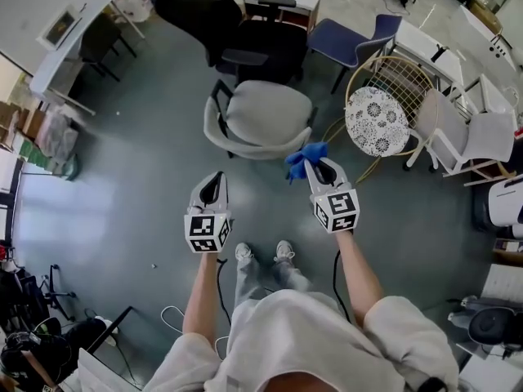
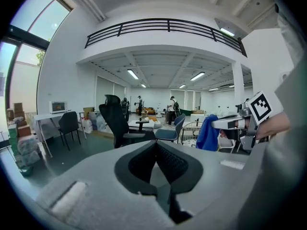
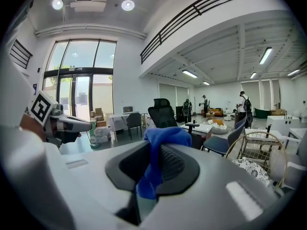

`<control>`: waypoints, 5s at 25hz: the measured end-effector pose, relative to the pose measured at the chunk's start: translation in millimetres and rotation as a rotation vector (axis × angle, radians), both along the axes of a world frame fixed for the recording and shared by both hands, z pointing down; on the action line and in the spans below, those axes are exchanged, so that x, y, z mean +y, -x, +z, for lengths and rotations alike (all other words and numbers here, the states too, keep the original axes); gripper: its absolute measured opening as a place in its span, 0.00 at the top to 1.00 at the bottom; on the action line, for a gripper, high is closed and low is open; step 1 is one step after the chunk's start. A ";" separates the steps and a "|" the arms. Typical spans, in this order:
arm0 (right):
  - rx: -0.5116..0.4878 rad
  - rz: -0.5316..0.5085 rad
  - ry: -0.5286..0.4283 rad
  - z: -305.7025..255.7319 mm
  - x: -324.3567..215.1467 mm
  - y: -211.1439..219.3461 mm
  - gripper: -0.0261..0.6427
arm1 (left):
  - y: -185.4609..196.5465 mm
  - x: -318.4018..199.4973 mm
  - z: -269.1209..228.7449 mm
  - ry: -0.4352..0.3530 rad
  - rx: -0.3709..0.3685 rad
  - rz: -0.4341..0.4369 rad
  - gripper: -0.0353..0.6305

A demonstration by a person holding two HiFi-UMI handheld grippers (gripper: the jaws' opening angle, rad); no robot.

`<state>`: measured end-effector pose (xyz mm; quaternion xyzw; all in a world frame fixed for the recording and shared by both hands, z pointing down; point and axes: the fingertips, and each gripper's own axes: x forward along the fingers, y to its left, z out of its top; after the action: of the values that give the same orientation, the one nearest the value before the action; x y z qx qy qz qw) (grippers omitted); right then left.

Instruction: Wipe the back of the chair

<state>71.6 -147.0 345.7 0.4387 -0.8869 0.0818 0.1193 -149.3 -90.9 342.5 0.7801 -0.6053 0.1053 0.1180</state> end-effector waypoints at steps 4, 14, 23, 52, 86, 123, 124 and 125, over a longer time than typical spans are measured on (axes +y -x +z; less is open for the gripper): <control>0.016 0.035 0.010 12.8 4.7 12.9 0.90 | 9.4 -1.3 11.2 0.008 0.011 0.043 0.95; 0.064 0.114 0.009 26.1 28.3 67.0 0.90 | 41.4 5.1 33.8 0.008 0.051 0.158 0.95; 0.132 0.121 0.048 81.0 46.2 91.4 0.90 | 47.9 18.9 103.3 0.070 0.074 0.224 0.95; 0.055 -0.156 0.032 232.9 -5.9 213.9 0.90 | 17.4 26.8 261.3 0.137 0.075 0.066 0.95; 0.212 -0.012 0.072 295.8 -84.8 42.2 0.90 | -64.1 -10.7 274.3 0.171 0.065 0.130 0.95; 0.181 0.145 0.089 292.8 -50.7 3.3 0.90 | -29.9 -7.1 271.6 0.158 0.067 0.103 0.95; 0.168 0.130 0.093 292.3 -43.7 16.0 0.90 | -24.3 -4.8 271.3 0.159 0.069 0.092 0.95; 0.156 0.113 0.097 291.9 -37.4 29.3 0.90 | -18.3 -2.5 270.9 0.159 0.072 0.079 0.95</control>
<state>42.2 -184.4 637.6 0.4868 -0.8437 0.0969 0.2044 -131.0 -93.4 613.4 0.7948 -0.5591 0.1295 0.1972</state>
